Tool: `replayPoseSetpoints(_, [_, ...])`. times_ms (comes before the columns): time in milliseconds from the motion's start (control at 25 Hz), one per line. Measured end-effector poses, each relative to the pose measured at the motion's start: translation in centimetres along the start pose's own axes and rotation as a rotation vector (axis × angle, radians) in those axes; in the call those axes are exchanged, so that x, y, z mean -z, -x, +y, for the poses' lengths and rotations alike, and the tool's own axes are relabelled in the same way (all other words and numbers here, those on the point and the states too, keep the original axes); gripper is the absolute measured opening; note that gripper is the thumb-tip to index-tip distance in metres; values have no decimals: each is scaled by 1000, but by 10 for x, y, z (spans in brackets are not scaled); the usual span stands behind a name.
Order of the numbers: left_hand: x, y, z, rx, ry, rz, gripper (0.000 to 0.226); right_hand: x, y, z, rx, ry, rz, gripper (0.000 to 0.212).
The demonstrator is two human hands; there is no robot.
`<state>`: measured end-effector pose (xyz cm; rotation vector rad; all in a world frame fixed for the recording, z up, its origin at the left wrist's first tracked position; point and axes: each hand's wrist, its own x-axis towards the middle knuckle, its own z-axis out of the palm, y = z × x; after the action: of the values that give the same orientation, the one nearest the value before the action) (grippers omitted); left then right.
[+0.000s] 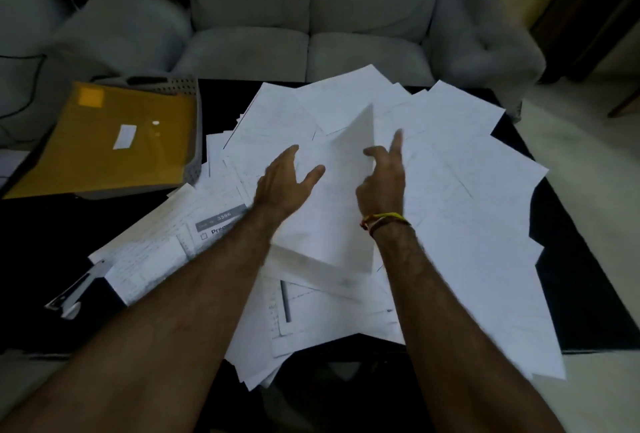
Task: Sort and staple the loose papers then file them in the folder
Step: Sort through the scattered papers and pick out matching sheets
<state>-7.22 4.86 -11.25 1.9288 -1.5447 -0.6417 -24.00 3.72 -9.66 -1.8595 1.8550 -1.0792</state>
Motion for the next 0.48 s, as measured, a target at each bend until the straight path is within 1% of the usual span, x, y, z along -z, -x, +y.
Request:
replayPoseSetpoints(80, [9,-9,2,163,202,-44,110,21,-4,-30,21,-273,-66,52])
replayPoseSetpoints(120, [12,-13,0,249,310,-59,124,28,-9,-43,-10,-437,-85,50])
replayPoseSetpoints(160, [14,-16,-4,331,401,-73,134,31,-17,-52,-58,-591,-89,48])
replayPoseSetpoints(200, [17,-19,-9,399,495,-90,136,29,-28,-59,-130,-729,-88,47])
replayPoseSetpoints(240, [17,-23,-17,435,597,-113,131,22,-41,-61,-230,-854,-92,48])
replayPoseSetpoints(280, [17,-28,-23,436,695,-119,114,14,-54,-60,-344,-948,-107,48])
replayPoseSetpoints(320, [15,-36,-31,413,772,-75,87,0,-67,-54,-454,-995,-135,47])
replayPoseSetpoints(360, [16,-45,-39,386,778,23,61,-14,-78,-47,-531,-993,-154,44])
replayPoseSetpoints(400, [18,-57,-50,366,712,131,45,-32,-90,-36,-558,-890,-151,42])
replayPoseSetpoints(440, [22,-68,-63,356,595,212,40,-52,-102,-26,-522,-702,-127,44])
replayPoseSetpoints(480, [26,-75,-76,343,462,255,41,-69,-114,-18,-432,-489,-91,47])
